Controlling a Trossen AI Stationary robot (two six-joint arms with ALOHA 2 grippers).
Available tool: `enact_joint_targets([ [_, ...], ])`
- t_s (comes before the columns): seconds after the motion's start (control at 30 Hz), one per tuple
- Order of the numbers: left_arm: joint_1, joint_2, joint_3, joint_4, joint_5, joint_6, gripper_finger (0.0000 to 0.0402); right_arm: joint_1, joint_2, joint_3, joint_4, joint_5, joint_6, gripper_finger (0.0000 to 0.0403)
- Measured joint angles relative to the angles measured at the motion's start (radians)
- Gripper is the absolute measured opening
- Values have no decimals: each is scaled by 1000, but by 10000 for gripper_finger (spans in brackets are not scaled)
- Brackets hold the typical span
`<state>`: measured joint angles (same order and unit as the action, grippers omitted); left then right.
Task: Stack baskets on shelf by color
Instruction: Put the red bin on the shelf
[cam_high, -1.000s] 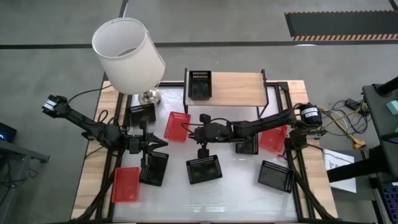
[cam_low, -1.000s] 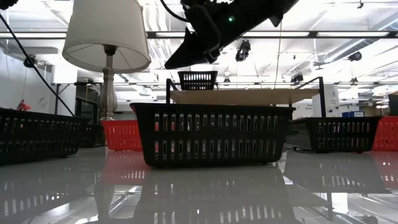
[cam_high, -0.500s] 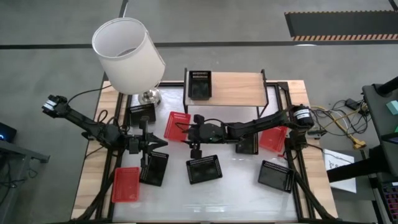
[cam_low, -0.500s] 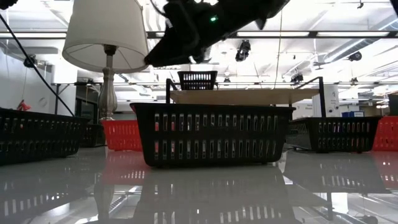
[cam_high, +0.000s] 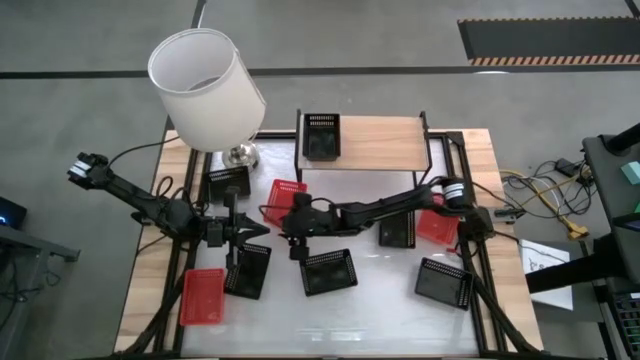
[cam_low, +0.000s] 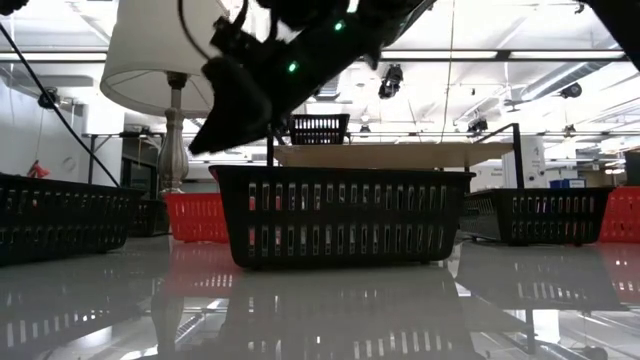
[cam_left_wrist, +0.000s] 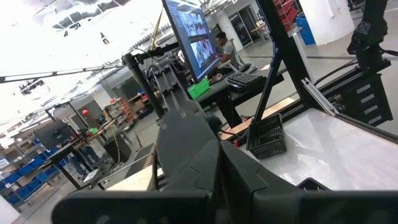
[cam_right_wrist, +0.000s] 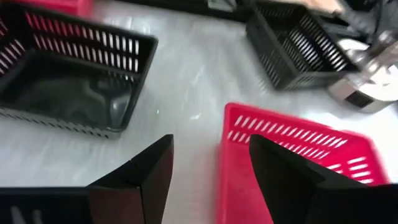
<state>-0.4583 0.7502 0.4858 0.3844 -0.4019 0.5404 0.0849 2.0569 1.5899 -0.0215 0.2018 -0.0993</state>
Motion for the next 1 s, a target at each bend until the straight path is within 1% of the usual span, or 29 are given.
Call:
enact_joint_targets([
  [0.33, 0, 0, 0, 0, 0, 0, 0, -23, 125, 161, -245, 1, 50, 203],
  [0.5, 0, 0, 0, 0, 0, -1, 0, -27, 162, 195, -277, 0, 56, 202],
  [0.57, 0, 0, 0, 0, 0, 0, 0, -27, 168, 208, -295, 0, 52, 194],
  [0.7, 0, 0, 0, 0, 0, 0, 0, -27, 172, 215, -306, 0, 49, 159],
  [1.0, 0, 0, 0, 0, 0, -1, 0, -26, 151, 218, -329, 0, 35, 40],
])
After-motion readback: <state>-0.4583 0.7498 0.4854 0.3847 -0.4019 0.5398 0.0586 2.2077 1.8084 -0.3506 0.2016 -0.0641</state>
